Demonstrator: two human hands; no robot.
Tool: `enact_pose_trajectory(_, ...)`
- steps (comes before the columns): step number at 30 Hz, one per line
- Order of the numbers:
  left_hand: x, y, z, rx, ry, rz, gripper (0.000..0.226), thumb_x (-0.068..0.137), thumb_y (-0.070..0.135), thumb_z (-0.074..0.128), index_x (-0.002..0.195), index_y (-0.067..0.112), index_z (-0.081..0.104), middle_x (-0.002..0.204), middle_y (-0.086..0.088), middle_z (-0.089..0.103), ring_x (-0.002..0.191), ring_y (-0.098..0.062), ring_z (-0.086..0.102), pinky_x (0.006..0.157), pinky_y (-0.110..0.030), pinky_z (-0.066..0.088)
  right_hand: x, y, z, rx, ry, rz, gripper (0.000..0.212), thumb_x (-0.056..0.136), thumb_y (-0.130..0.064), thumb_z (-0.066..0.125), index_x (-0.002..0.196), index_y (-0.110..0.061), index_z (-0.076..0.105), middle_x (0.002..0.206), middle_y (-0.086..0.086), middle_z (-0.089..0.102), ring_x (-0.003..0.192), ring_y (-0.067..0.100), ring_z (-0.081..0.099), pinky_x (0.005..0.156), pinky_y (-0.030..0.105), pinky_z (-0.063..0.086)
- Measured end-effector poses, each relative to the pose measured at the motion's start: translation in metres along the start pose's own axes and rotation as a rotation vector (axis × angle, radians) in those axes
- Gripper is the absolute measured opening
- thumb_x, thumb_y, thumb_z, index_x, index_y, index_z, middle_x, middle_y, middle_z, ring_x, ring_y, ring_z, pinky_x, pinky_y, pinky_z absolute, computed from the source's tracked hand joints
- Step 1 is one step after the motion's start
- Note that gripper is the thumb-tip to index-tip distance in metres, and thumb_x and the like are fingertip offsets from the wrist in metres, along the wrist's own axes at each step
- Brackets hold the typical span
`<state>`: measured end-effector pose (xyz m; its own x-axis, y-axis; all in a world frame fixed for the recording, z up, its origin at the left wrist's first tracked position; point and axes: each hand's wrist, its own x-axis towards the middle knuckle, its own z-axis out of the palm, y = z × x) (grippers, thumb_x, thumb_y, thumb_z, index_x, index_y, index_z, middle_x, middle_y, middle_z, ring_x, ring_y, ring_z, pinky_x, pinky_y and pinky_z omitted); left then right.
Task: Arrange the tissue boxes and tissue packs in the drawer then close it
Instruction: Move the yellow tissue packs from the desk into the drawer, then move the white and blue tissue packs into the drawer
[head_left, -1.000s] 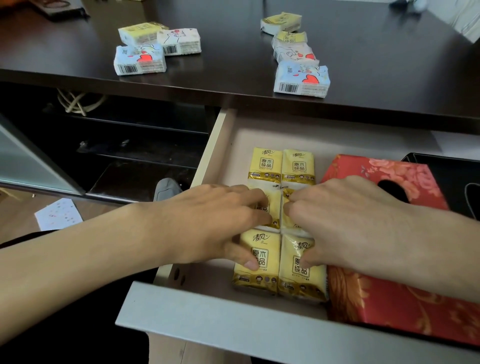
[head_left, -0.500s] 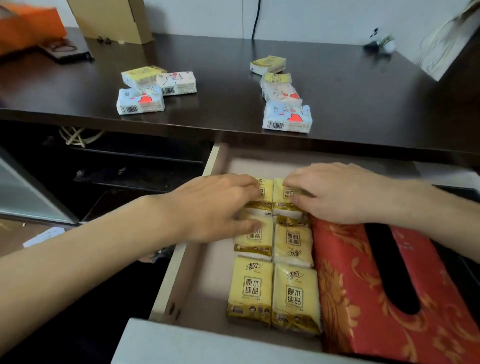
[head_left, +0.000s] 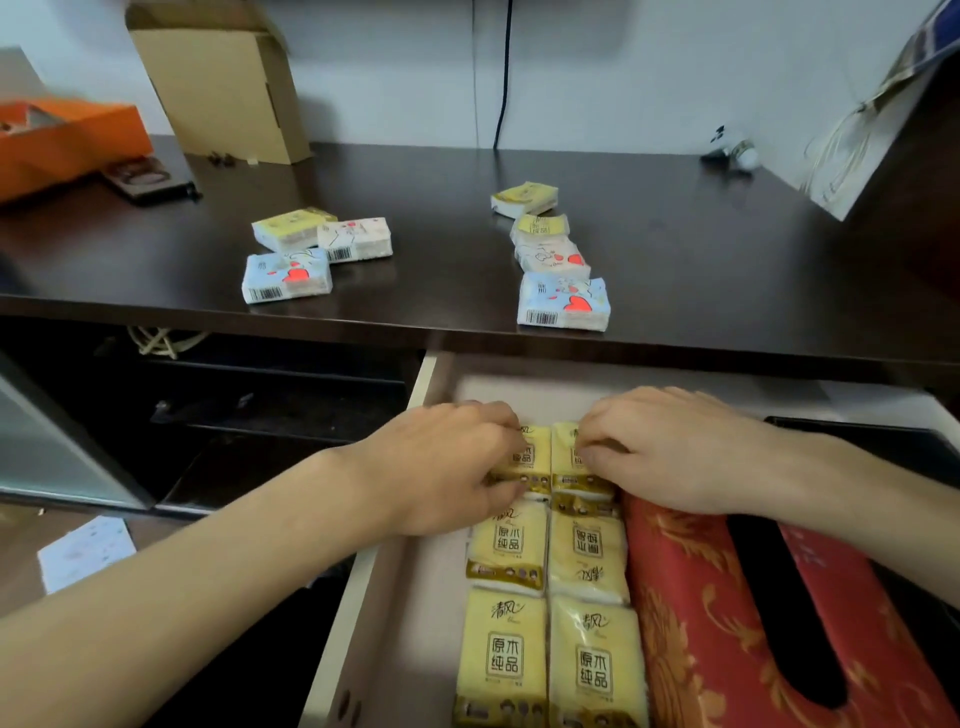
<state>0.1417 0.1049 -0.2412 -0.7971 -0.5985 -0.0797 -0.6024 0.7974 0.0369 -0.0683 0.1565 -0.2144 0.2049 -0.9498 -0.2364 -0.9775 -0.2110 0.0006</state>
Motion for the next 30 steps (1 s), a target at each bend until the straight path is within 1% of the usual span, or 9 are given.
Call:
enact_pose_trajectory(4, -0.005, -0.012, -0.032, -0.102, 0.194, -0.08, 0.032, 0.092, 0.051, 0.047, 0.115, 0.037, 0.064, 0.113, 0.016, 0.06, 0.105, -0.012, 0.06, 0.083, -0.04, 0.051, -0.005, 0.0, -0.025, 0.213, 0.234, -0.022, 0.026, 0.093, -0.043, 0.05, 0.096, -0.035, 0.074, 0.091, -0.015, 0.075, 0.088, 0.013, 0.069, 0.079, 0.04, 0.056)
enact_pose_trajectory(6, -0.009, -0.022, -0.049, -0.199, 0.355, -0.13, 0.027, 0.09, 0.048, 0.05, 0.104, 0.035, 0.07, 0.098, 0.018, 0.066, 0.092, -0.006, 0.063, 0.079, -0.039, 0.053, -0.002, 0.003, -0.04, 0.338, 0.354, -0.021, 0.021, 0.091, -0.041, 0.056, 0.088, -0.037, 0.077, 0.079, -0.018, 0.074, 0.076, 0.006, 0.065, 0.071, 0.036, 0.053)
enact_pose_trajectory(8, -0.012, -0.034, -0.064, -0.318, 0.488, -0.165, 0.024, 0.09, 0.042, 0.053, 0.097, 0.032, 0.073, 0.092, 0.018, 0.069, 0.086, -0.001, 0.064, 0.076, -0.037, 0.055, 0.007, 0.008, -0.057, 0.45, 0.439, -0.037, 0.022, 0.092, -0.034, 0.06, 0.08, -0.031, 0.079, 0.074, -0.012, 0.075, 0.069, 0.009, 0.066, 0.068, 0.036, 0.052)
enact_pose_trajectory(10, -0.009, -0.049, -0.075, -0.394, 0.573, -0.211, 0.021, 0.094, 0.035, 0.056, 0.1, 0.029, 0.075, 0.094, 0.017, 0.071, 0.088, 0.0, 0.065, 0.078, -0.035, 0.056, 0.026, 0.015, -0.072, 0.546, 0.502, -0.051, 0.024, 0.092, -0.029, 0.062, 0.078, -0.026, 0.08, 0.075, -0.005, 0.078, 0.073, 0.014, 0.071, 0.077, 0.042, 0.057)
enact_pose_trajectory(13, 0.005, -0.072, -0.086, -0.387, 0.615, -0.302, 0.02, 0.094, 0.03, 0.058, 0.103, 0.025, 0.075, 0.096, 0.013, 0.072, 0.089, -0.002, 0.065, 0.083, -0.035, 0.055, 0.069, 0.028, -0.09, 0.611, 0.585, -0.006, 0.022, 0.095, -0.025, 0.063, 0.082, -0.027, 0.081, 0.085, -0.008, 0.08, 0.088, 0.017, 0.073, 0.086, 0.044, 0.057)
enact_pose_trajectory(18, 0.052, -0.104, -0.101, -0.322, 0.553, -0.428, 0.024, 0.09, 0.029, 0.056, 0.106, 0.025, 0.073, 0.102, 0.004, 0.071, 0.097, -0.018, 0.065, 0.088, -0.04, 0.053, 0.144, 0.068, -0.104, 0.571, 0.561, 0.134, 0.023, 0.1, -0.019, 0.059, 0.111, -0.028, 0.077, 0.126, -0.003, 0.074, 0.118, 0.021, 0.066, 0.101, 0.045, 0.054)
enact_pose_trajectory(23, 0.124, -0.129, -0.114, -0.221, 0.355, -0.352, 0.036, 0.093, 0.023, 0.054, 0.128, 0.021, 0.063, 0.129, -0.002, 0.061, 0.116, -0.023, 0.059, 0.099, -0.045, 0.049, 0.178, 0.104, -0.099, 0.382, 0.351, 0.094, 0.058, 0.094, 0.008, 0.046, 0.134, -0.027, 0.07, 0.152, 0.0, 0.058, 0.141, 0.024, 0.05, 0.113, 0.042, 0.045)
enact_pose_trajectory(26, 0.166, -0.14, -0.117, -0.17, 0.281, -0.288, 0.046, 0.094, 0.013, 0.048, 0.139, 0.019, 0.054, 0.143, -0.003, 0.052, 0.13, -0.024, 0.049, 0.106, -0.044, 0.042, 0.18, 0.126, -0.096, 0.246, 0.279, 0.045, 0.072, 0.088, 0.013, 0.043, 0.141, -0.031, 0.065, 0.155, -0.006, 0.055, 0.144, 0.019, 0.045, 0.116, 0.037, 0.039)
enact_pose_trajectory(30, 0.209, -0.148, -0.116, -0.124, 0.208, -0.247, 0.06, 0.091, -0.001, 0.045, 0.149, 0.015, 0.044, 0.159, -0.004, 0.035, 0.146, -0.022, 0.031, 0.118, -0.041, 0.029, 0.178, 0.154, -0.097, 0.106, 0.33, 0.1, 0.065, 0.088, 0.006, 0.044, 0.13, -0.035, 0.071, 0.145, -0.011, 0.062, 0.132, 0.019, 0.053, 0.105, 0.04, 0.047)
